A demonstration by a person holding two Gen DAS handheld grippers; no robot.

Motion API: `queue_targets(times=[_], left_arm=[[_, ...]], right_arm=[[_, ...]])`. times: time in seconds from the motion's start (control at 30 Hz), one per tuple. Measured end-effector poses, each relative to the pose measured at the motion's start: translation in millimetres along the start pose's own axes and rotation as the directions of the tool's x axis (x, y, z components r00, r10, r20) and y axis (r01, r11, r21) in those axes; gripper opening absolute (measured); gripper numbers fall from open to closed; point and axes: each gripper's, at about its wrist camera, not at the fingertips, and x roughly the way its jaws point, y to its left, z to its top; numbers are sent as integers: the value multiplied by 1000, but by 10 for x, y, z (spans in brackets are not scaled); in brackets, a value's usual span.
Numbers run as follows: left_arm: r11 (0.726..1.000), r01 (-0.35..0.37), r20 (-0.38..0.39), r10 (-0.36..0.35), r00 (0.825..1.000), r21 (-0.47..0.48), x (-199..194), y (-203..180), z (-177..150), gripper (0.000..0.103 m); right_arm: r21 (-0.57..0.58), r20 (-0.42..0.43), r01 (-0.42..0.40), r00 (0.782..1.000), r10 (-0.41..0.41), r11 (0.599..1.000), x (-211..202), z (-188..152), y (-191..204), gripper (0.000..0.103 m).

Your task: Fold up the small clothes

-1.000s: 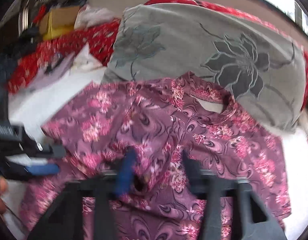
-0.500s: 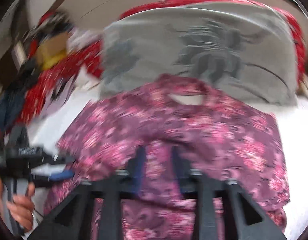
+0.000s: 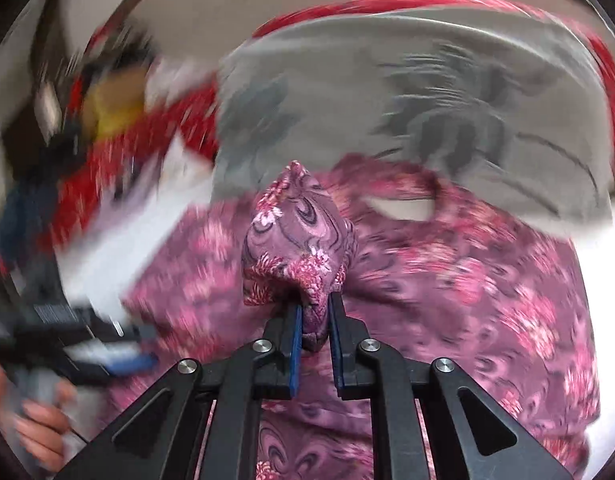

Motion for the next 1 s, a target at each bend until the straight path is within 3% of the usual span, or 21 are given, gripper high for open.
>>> queue_targets(times=[0.17,0.27,0.37,0.4,0.47,0.5,0.53,0.6,0.67,0.7,0.73,0.8,0.9,0.93,1.0], left_arm=[[1000,-6,5,6,1000,0,-10,-9,-23,51],[1000,-10,-2,10,1000,7,-30,-15,-38,51],[1000,-10,-4,10,1000,16,-83,-44,-97,51],[1000,2,-2,-2,1000,19,-106,-59,-124,51],[997,67,5,-67,998,24,-158,-103,-189,51],[995,94,8,-94,995,28,-179,-128,-213,51],[992,117,14,-117,993,37,-195,-169,-229,51],[991,118,22,-119,993,62,-180,-278,-189,59],[996,66,34,-68,997,56,-139,-332,-94,60],[998,47,34,-49,998,46,-108,-346,-30,60],[999,24,32,-26,999,37,-84,-352,19,60],[998,-40,38,39,999,38,-25,-359,77,60],[989,-135,17,134,991,53,146,-278,123,56],[988,-142,13,141,990,55,165,-227,108,55],[987,-145,18,144,989,72,141,-253,92,55]], right_arm=[[295,6,-5,1000,3,956,-223,-53,-832,12],[430,-21,21,1000,-13,903,-302,-234,-1275,15],[539,14,12,1000,-22,842,-451,-390,-1586,18],[565,36,-14,999,-7,825,-482,-406,-1653,21],[597,67,-49,998,10,801,-511,-417,-1730,39],[604,70,-48,998,7,795,-493,-407,-1737,55],[605,69,-47,998,6,795,-467,-415,-1757,60],[600,47,-36,999,10,799,-333,-376,-1713,60],[590,21,-28,1000,20,807,-218,-331,-1633,52],[566,2,-34,999,41,824,-151,-259,-1598,20],[538,-6,-38,999,49,842,-134,-179,-1564,6],[485,78,-71,996,37,872,-320,-31,-1520,6],[492,169,-89,986,6,866,-585,19,-1670,6],[503,146,-51,989,-27,863,-573,-14,-1765,6],[514,1,71,996,-84,855,-388,-145,-1966,6]])
